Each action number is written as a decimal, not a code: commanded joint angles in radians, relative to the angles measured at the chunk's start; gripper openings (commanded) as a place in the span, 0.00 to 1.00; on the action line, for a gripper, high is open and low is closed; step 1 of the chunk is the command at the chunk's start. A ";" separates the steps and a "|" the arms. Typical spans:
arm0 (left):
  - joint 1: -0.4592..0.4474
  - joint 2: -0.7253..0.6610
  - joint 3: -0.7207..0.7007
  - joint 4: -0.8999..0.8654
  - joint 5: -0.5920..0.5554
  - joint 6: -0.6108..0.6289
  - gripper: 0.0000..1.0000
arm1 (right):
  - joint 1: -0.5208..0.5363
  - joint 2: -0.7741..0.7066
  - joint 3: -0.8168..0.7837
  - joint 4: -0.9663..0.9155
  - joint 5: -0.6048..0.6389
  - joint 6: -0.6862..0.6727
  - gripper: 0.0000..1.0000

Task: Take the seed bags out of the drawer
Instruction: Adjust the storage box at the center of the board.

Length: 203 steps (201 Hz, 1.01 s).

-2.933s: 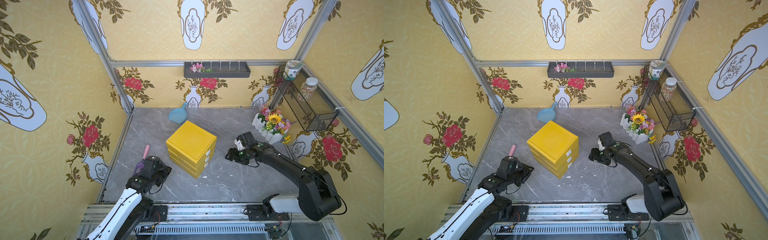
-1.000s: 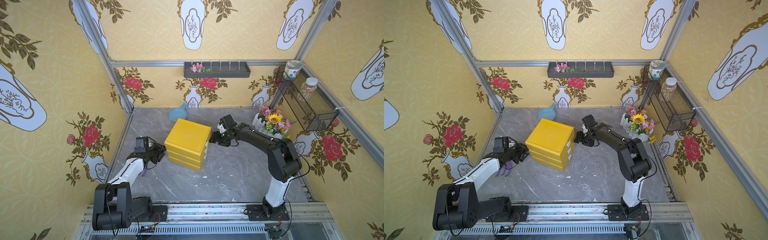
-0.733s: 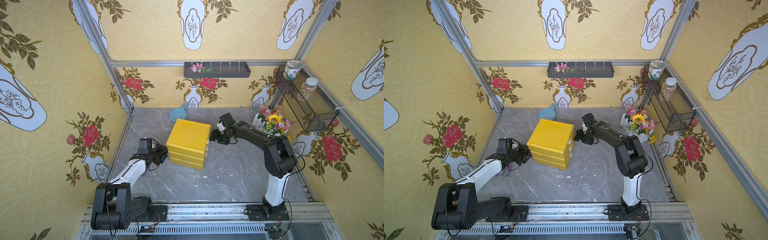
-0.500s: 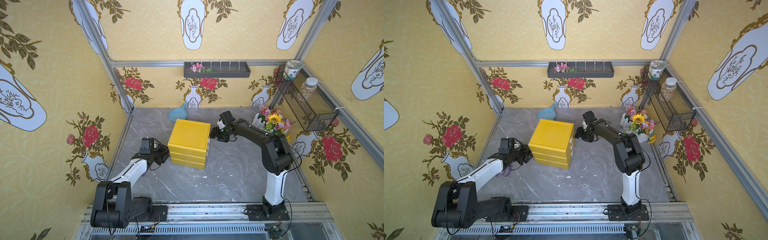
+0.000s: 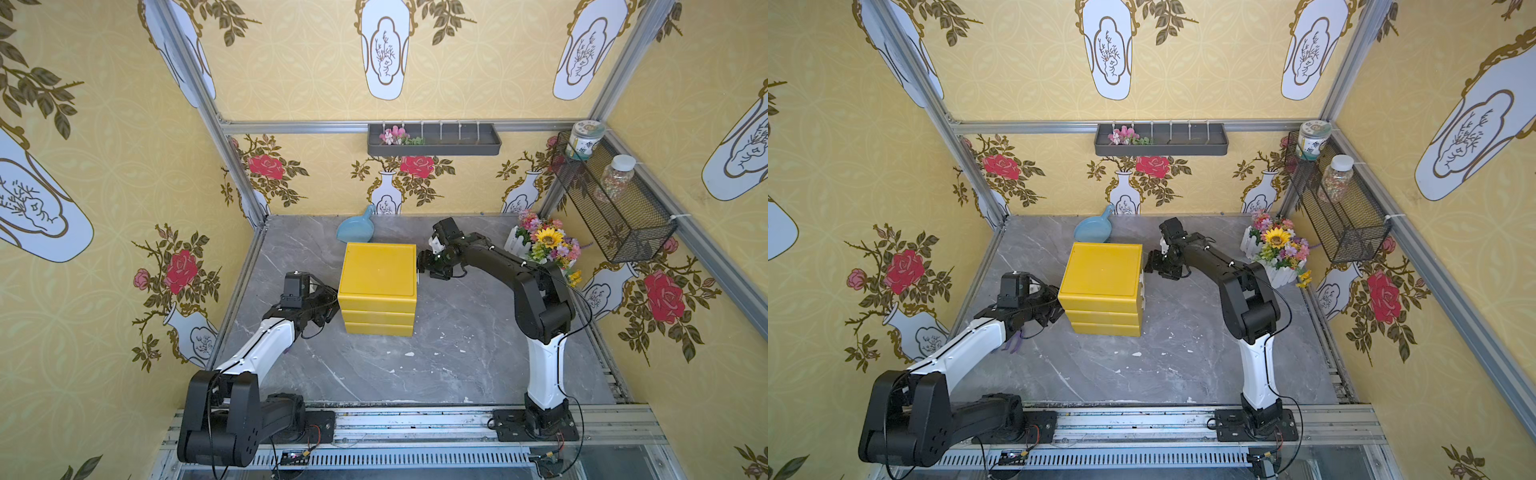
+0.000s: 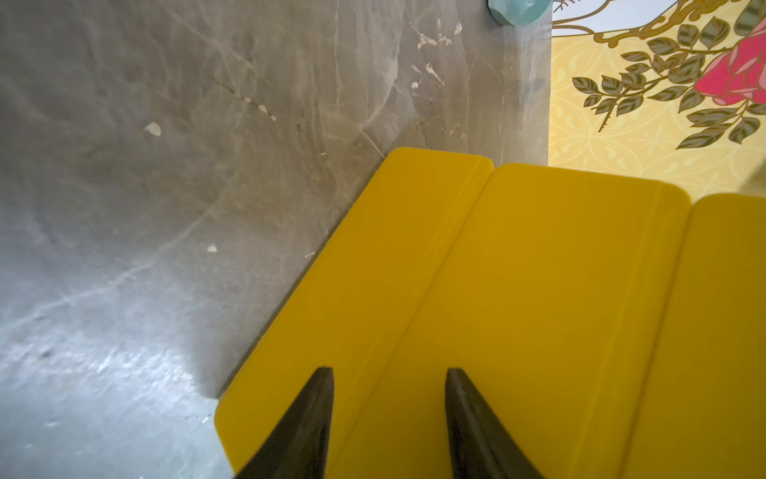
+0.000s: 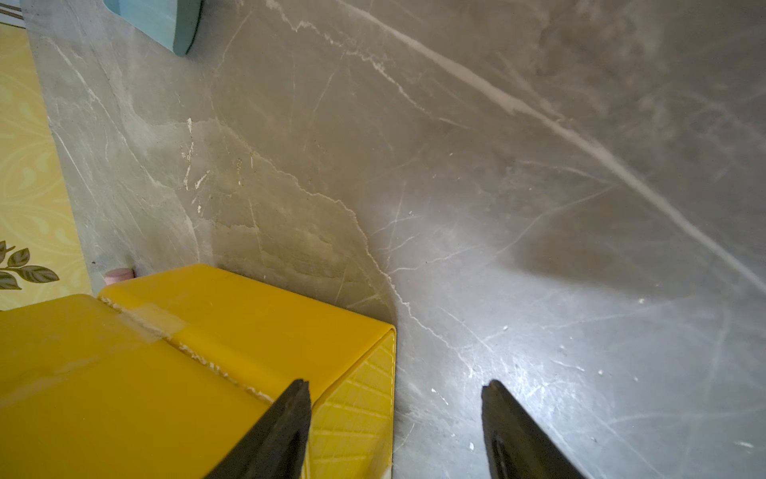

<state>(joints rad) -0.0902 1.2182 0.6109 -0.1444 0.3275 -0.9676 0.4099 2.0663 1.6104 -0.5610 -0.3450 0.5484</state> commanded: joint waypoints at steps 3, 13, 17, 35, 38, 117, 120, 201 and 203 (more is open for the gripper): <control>0.000 -0.035 0.025 -0.074 -0.047 0.031 0.49 | -0.022 -0.046 -0.028 -0.021 0.008 -0.022 0.69; 0.004 -0.052 0.039 -0.093 -0.059 0.038 0.49 | -0.038 -0.075 -0.058 -0.023 0.013 -0.032 0.70; 0.004 -0.057 0.043 -0.098 -0.058 0.042 0.49 | -0.044 -0.087 -0.072 -0.023 0.015 -0.036 0.70; 0.005 -0.069 0.065 -0.110 -0.045 0.052 0.49 | -0.080 -0.150 -0.133 -0.034 0.022 -0.058 0.71; 0.006 -0.069 0.066 -0.112 -0.043 0.053 0.49 | -0.085 -0.162 -0.143 -0.037 0.024 -0.064 0.71; -0.047 -0.027 0.068 -0.029 0.032 0.007 0.48 | -0.159 -0.456 -0.382 -0.087 0.044 -0.130 0.73; -0.050 -0.024 0.072 -0.029 0.033 0.009 0.48 | -0.160 -0.463 -0.384 -0.089 0.043 -0.129 0.73; -0.045 -0.054 0.252 -0.281 -0.124 0.092 0.52 | -0.160 -0.572 -0.312 -0.167 0.003 -0.127 0.72; -0.044 -0.061 0.255 -0.289 -0.129 0.095 0.52 | -0.159 -0.575 -0.309 -0.169 0.001 -0.127 0.72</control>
<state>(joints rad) -0.1421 1.1995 0.8417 -0.2886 0.2913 -0.9222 0.2489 1.5135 1.2736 -0.6907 -0.3233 0.4366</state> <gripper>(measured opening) 0.511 0.725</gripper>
